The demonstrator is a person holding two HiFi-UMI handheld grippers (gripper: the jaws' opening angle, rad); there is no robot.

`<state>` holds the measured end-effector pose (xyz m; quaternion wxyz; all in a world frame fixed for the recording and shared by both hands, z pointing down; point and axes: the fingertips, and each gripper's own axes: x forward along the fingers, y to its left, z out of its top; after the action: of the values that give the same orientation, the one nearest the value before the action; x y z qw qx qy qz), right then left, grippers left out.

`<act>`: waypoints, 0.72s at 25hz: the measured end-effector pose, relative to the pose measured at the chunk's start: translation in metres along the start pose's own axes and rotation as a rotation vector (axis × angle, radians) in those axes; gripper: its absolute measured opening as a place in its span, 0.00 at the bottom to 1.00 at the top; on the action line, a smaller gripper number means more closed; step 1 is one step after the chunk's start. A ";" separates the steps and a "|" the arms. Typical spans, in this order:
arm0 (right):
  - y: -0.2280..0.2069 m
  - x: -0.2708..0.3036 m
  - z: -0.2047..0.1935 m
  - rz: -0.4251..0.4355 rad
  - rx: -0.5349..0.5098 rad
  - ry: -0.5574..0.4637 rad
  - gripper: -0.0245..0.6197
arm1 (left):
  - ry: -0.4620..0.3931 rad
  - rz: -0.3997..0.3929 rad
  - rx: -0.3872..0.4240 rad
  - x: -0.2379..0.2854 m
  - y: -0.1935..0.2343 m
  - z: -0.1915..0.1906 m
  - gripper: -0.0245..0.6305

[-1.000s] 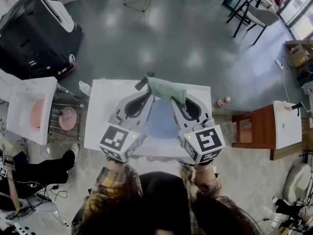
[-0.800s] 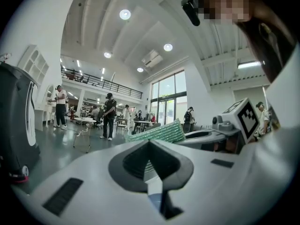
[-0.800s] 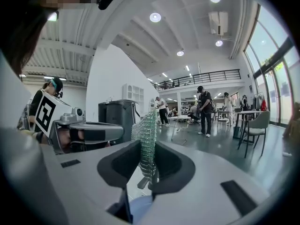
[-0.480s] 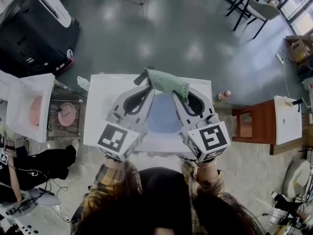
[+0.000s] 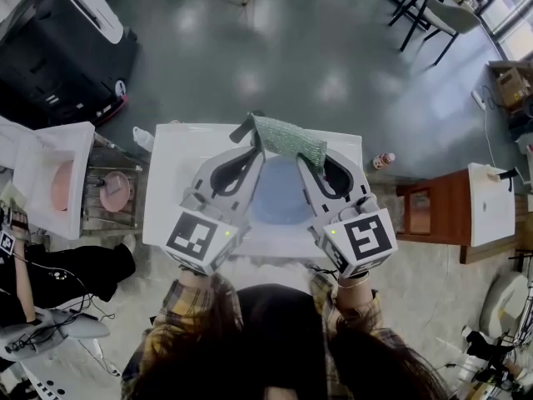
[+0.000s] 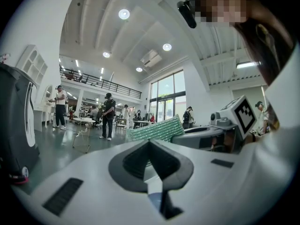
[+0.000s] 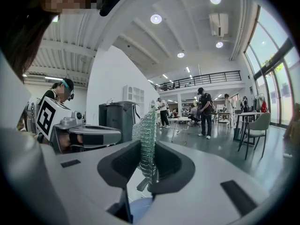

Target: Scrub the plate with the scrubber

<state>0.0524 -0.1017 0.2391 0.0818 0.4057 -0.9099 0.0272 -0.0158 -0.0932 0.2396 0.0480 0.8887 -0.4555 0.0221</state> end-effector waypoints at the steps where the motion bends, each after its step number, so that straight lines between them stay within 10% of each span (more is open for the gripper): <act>1: 0.000 -0.001 0.000 0.001 0.000 -0.002 0.19 | -0.001 -0.002 -0.001 0.000 -0.001 0.000 0.06; 18: 0.000 -0.022 -0.006 -0.028 -0.002 0.013 0.19 | 0.008 -0.055 -0.013 0.000 -0.025 -0.004 0.06</act>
<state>0.0673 -0.0852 0.2413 0.0885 0.4184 -0.9035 0.0279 0.0041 -0.0781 0.2420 0.0561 0.9004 -0.4308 0.0212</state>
